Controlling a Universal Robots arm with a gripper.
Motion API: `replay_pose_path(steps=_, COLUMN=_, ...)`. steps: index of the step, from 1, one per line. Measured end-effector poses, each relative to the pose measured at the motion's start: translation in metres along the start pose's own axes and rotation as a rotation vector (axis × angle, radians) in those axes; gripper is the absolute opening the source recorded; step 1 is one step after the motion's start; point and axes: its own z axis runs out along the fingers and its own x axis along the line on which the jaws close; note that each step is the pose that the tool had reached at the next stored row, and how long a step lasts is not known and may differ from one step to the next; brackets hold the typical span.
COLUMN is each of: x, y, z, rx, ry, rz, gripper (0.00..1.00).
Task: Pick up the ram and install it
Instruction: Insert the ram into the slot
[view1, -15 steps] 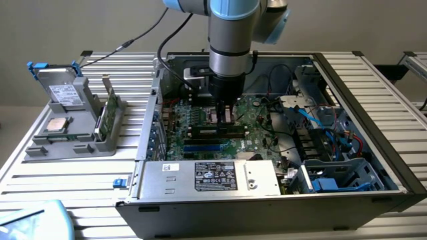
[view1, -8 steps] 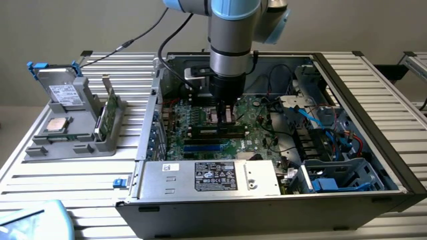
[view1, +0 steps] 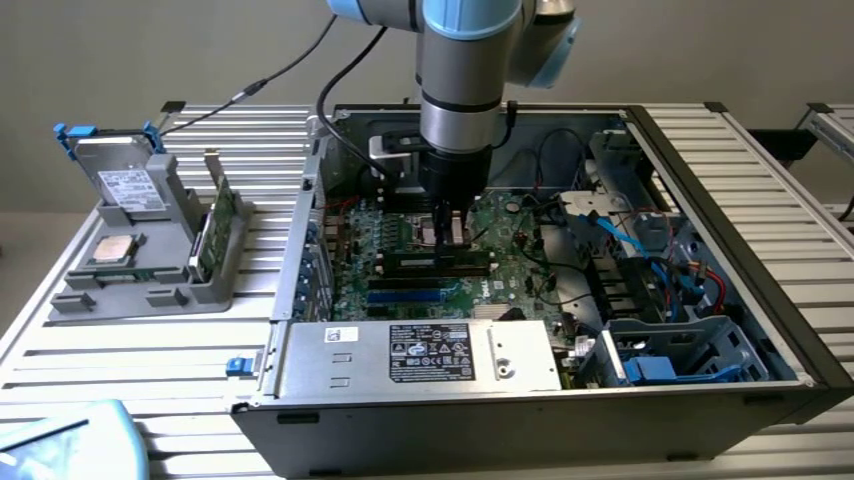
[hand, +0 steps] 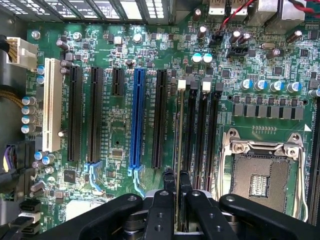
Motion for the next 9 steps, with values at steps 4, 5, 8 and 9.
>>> replay_pose_path(steps=4, x=-0.0002, y=-0.0003, z=0.0000, rx=-0.0002, ry=-0.0001, rz=0.000, gripper=0.15)
replay_pose_path(steps=5, x=-0.0003, y=-0.0004, z=0.0000, rx=-0.0003, ry=-0.0001, rz=0.000, gripper=0.15)
replay_pose_path(steps=8, x=-0.0008, y=-0.0007, z=0.0000, rx=-0.0002, ry=-0.0003, rz=0.000, gripper=0.15)
replay_pose_path(steps=9, x=-0.0008, y=-0.0007, z=0.0000, rx=-0.0002, ry=-0.0003, rz=0.000, gripper=0.15)
